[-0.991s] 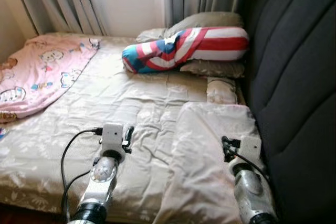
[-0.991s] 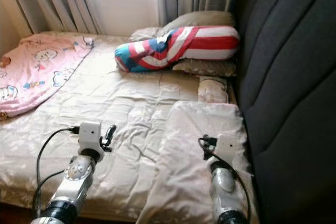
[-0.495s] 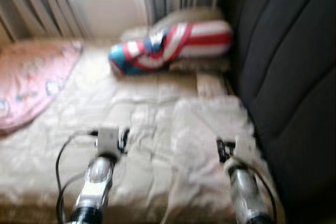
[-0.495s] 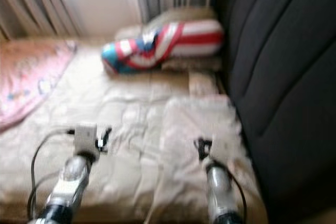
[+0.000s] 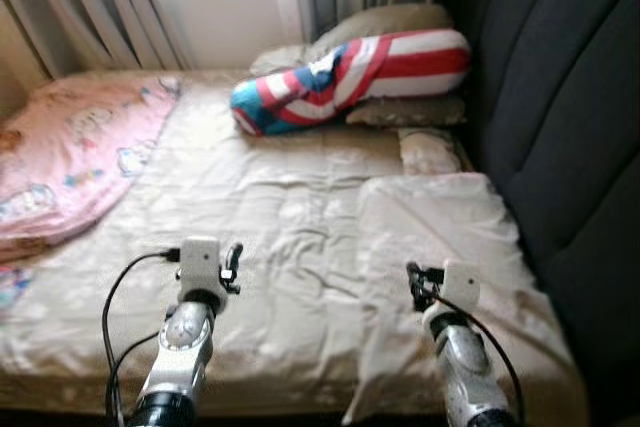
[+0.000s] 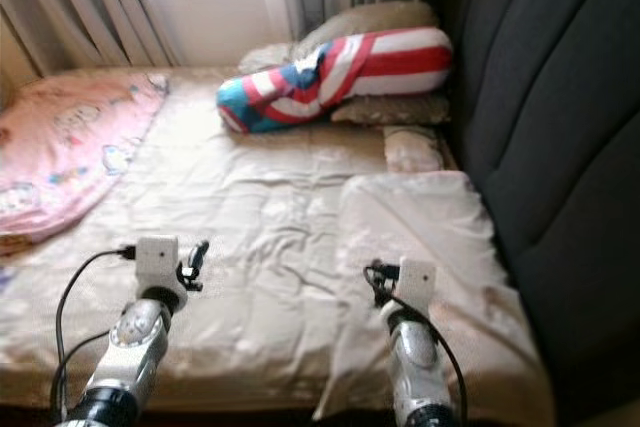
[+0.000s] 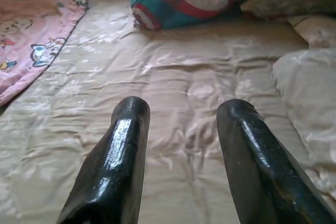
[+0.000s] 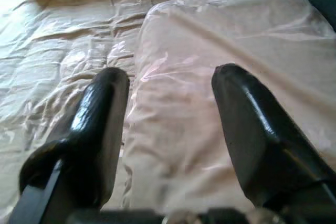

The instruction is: Clean up the room

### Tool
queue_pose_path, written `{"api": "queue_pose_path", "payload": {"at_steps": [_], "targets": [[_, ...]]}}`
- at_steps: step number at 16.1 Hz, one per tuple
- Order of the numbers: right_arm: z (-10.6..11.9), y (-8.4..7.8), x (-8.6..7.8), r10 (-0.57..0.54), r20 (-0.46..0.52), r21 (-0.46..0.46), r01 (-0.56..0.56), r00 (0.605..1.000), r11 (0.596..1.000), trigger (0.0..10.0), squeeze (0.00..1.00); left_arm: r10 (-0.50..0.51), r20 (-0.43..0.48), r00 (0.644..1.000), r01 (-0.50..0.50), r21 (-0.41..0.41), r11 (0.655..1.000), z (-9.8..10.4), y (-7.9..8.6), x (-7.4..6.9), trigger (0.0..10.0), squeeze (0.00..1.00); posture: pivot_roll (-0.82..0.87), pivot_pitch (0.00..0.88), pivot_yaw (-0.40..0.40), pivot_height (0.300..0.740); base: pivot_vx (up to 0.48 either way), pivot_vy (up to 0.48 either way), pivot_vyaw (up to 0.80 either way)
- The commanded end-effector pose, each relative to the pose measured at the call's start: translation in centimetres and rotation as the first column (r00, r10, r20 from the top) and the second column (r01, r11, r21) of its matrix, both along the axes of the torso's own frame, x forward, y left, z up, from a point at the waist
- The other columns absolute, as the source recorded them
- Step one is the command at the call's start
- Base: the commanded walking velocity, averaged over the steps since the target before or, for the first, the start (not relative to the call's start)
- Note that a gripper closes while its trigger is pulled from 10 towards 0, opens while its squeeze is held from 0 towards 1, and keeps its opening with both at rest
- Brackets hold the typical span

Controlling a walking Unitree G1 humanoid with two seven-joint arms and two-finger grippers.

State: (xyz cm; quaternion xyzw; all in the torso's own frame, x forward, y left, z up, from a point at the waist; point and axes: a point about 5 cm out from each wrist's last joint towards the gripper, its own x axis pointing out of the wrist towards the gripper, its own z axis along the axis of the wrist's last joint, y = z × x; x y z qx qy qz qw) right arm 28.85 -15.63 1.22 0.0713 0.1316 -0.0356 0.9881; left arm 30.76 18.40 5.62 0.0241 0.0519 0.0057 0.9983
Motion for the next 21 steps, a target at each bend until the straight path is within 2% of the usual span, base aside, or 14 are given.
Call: {"api": "queue_pose_path", "payload": {"at_steps": [1,3,4,5,7,8,9,11,12,14,15,18,21], "targets": [[-0.2,-1.2,-0.3,-0.025,-0.014,-0.013,0.025,1.0,1.0,10.0,0.0,-0.011,-0.01,1.0,0.011,0.002,1.0,0.0,-0.1,0.1,10.0,0.0,-0.08,0.029,0.039,0.74,0.0,0.292,0.0],[-0.4,-1.9,-0.5,-0.038,-0.028,-0.023,0.037,0.999,0.999,10.0,0.0,0.039,-0.035,0.999,-0.039,-0.011,0.999,-0.4,1.2,0.0,10.0,0.0,-0.08,0.024,0.039,0.74,0.0,0.294,0.0],[-0.6,-2.4,-0.6,-0.05,-0.041,-0.032,0.049,0.998,0.998,10.0,0.0,0.06,-0.059,0.996,-0.059,0.026,0.998,-0.8,2.4,-0.2,10.0,0.0,-0.08,0.019,0.041,0.74,0.0,0.296,0.0],[-0.7,-2.5,-0.7,-0.055,-0.046,-0.033,0.053,0.997,0.998,10.0,0.0,0.069,-0.066,0.995,-0.066,0.036,0.997,-0.9,2.8,-0.3,10.0,0.0,-0.08,0.016,0.044,0.74,0.0,0.292,0.0],[-1.4,-3.2,-1.2,-0.07,-0.081,-0.043,0.067,0.994,0.997,10.0,0.0,0.1,-0.129,0.987,-0.094,0.048,0.994,-1.9,4.5,-0.9,10.0,0.0,-0.08,0.01,0.048,0.74,0.0,0.294,0.0],[-1.7,-3.4,-1.5,-0.073,-0.101,-0.044,0.069,0.992,0.997,10.0,0.0,0.101,-0.151,0.983,-0.094,0.054,0.994,-2.3,4.7,-1.2,10.0,0.0,-0.08,0.005,0.05,0.74,0.0,0.296,0.0],[-2.6,-3.6,-2.3,-0.078,-0.151,-0.05,0.071,0.985,0.996,10.0,0.0,0.109,-0.218,0.97,-0.1,0.052,0.994,-3.6,5.0,-2.0,10.0,0.0,-0.08,0.005,0.05,0.74,0.0,0.292,0.0],[-3.8,-4.1,-3.5,-0.089,-0.217,-0.062,0.077,0.972,0.995,10.0,0.0,0.131,-0.288,0.949,-0.122,0.049,0.991,-5.1,5.4,-3.2,10.0,0.0,-0.09,0.0,0.05,0.74,0.0,0.292,0.0],[-4.9,-4.6,-4.8,-0.095,-0.278,-0.069,0.079,0.956,0.995,10.0,0.0,0.15,-0.352,0.924,-0.149,0.029,0.988,-6.4,5.6,-4.3,10.0,0.0,-0.09,0.0,0.049,0.74,0.0,0.285,0.0],[-6.4,-5.2,-6.6,-0.095,-0.372,-0.077,0.071,0.923,0.995,10.0,0.0,0.151,-0.43,0.89,-0.147,0.044,0.988,-8.0,5.7,-6.0,10.0,0.0,-0.09,0.0,0.049,0.74,0.0,0.291,0.0],[-6.7,-5.3,-7.0,-0.093,-0.39,-0.076,0.069,0.916,0.995,10.0,0.0,0.153,-0.448,0.881,-0.149,0.046,0.988,-8.4,5.6,-6.4,10.0,0.0,-0.09,0.0,0.049,0.74,0.0,0.405,0.0],[-7.8,-4.9,-8.5,-0.067,-0.456,-0.09,0.029,0.888,0.996,10.0,0.0,0.167,-0.532,0.83,-0.182,0.024,0.983,-10.1,5.5,-8.3,10.0,0.0,-0.08,0.0,0.047,0.74,0.0,0.0,0.0],[-9.1,-4.3,-10.6,-0.077,-0.54,-0.064,0.051,0.838,0.997,10.0,0.0,0.138,-0.615,0.776,-0.146,0.036,0.989,-11.5,4.7,-9.9,10.0,0.0,-0.07,0.0,0.047,0.74,0.0,0.271,0.0]]}}
